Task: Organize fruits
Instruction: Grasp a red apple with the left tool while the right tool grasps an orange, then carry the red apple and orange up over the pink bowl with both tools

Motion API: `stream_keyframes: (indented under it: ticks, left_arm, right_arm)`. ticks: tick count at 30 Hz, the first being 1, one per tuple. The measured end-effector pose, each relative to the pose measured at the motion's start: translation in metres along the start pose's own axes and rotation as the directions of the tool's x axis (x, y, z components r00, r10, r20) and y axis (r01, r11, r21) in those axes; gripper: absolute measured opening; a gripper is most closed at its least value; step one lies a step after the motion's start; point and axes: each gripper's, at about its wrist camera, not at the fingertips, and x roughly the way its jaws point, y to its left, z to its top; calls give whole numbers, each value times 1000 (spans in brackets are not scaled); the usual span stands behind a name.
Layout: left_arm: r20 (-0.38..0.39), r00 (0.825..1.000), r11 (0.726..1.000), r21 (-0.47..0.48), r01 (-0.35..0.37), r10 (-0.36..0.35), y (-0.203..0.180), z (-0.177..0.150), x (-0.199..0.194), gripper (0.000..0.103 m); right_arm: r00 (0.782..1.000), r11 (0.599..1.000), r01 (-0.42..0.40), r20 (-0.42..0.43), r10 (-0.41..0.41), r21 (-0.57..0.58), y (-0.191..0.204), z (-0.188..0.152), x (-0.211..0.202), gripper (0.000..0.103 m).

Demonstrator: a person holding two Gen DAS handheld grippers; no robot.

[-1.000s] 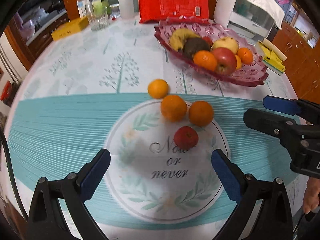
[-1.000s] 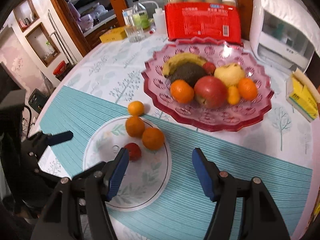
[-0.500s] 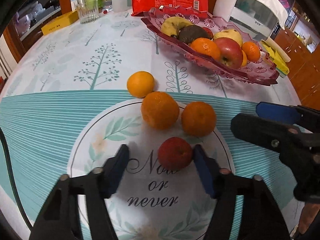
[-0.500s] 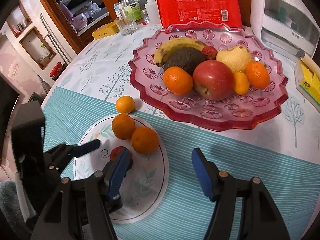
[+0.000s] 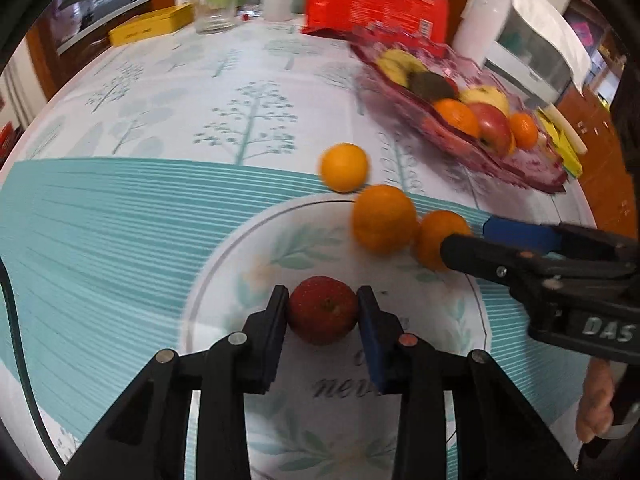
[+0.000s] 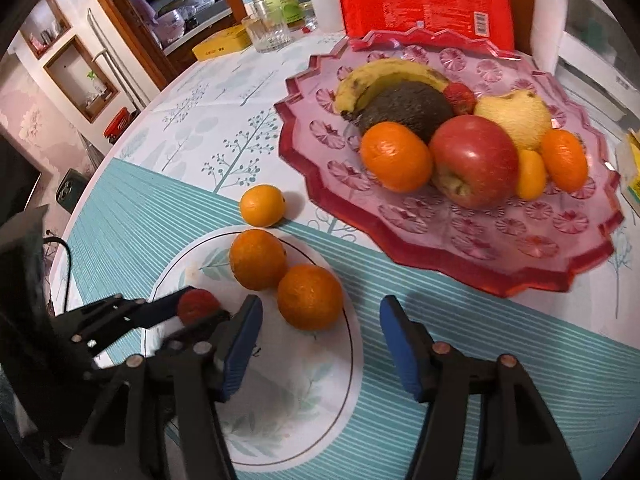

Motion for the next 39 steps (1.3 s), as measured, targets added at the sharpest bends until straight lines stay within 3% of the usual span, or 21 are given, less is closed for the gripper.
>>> stream_keyframes:
  ticks: [11,19,24,32,39]
  left_arm:
    - [8,1000,999,-53,4,-4,16,3,-7,33]
    - [-8,1000,999,-26,-23,22,13,4,-17,33]
    - [-30,999,999,19,-37,37,4,5,-32,33]
    - [-17,1000,995,97,12,-11,-21,16,-72,33]
    - [37,998,978,207,33,-42,-52,59,-122,33]
  right_arm:
    - [999,999,29,-26,-30,-30,11,1,23,40]
    - [1000,1000,-1,-27,1,-3,11,-6,13,39]
    - [1000,999,-23,-7,23,-24,20,-18,-13,39]
    - [996,999,-29,88,31,-17,22,-27,-73,39]
    - [983,1000,-4,184,2,10,8,-17,-137,39]
